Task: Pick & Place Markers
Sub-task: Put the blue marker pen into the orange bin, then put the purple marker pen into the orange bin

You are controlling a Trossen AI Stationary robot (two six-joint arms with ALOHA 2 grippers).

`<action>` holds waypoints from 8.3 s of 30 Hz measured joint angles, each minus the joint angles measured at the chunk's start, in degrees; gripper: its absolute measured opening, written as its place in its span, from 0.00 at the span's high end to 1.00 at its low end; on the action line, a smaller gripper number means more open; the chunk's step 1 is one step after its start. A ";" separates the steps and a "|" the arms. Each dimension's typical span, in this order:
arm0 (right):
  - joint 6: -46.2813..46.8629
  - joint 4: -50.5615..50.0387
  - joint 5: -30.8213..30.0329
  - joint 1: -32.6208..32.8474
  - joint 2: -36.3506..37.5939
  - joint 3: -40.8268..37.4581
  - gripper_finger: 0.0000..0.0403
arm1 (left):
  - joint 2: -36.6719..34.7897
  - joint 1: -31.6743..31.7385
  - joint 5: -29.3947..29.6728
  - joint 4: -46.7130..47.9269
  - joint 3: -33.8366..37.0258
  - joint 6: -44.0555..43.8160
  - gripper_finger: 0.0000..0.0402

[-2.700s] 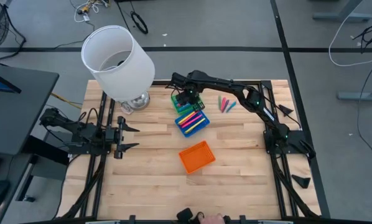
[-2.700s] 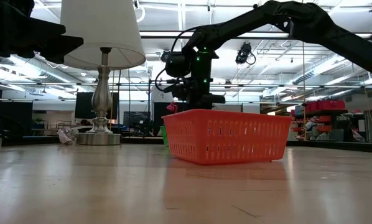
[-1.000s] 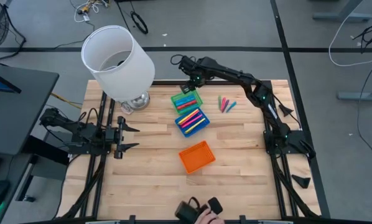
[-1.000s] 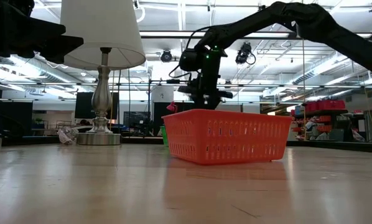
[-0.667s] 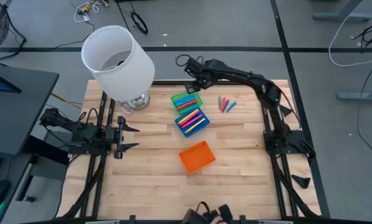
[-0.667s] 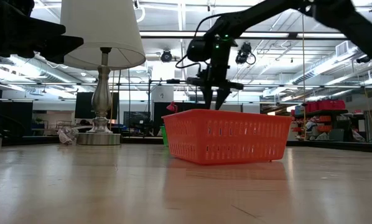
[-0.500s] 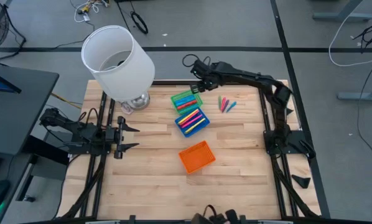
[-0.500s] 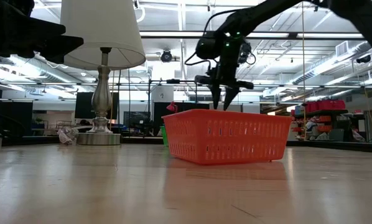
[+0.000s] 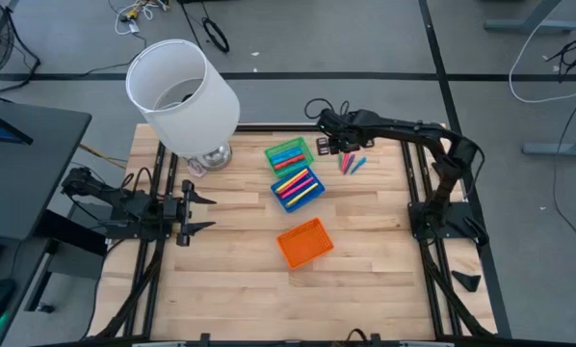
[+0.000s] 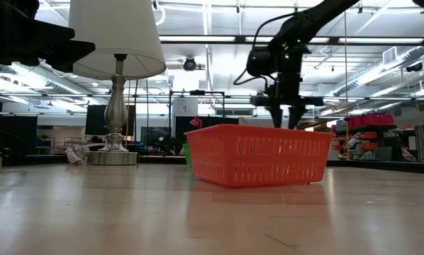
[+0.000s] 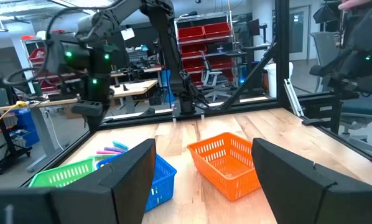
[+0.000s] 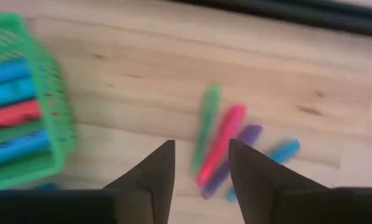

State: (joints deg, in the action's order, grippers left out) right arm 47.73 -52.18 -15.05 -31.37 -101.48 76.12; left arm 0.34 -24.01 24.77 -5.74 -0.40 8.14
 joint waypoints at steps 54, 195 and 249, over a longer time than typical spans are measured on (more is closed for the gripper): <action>15.69 14.11 -2.77 -0.05 1.67 -24.20 0.63 | 0.01 -0.01 0.00 0.00 -0.01 0.01 0.32; -54.23 15.31 11.63 48.52 -5.09 -2.28 0.95 | 0.02 -0.02 0.00 0.00 -0.02 0.02 0.32; -35.34 15.46 5.19 46.00 2.16 -2.35 0.66 | 0.02 -0.01 0.00 0.00 -0.02 0.02 0.32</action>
State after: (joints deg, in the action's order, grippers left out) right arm 12.39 -36.71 -9.86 14.63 -99.31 73.78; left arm 0.35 -24.02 24.77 -5.74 -0.42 8.16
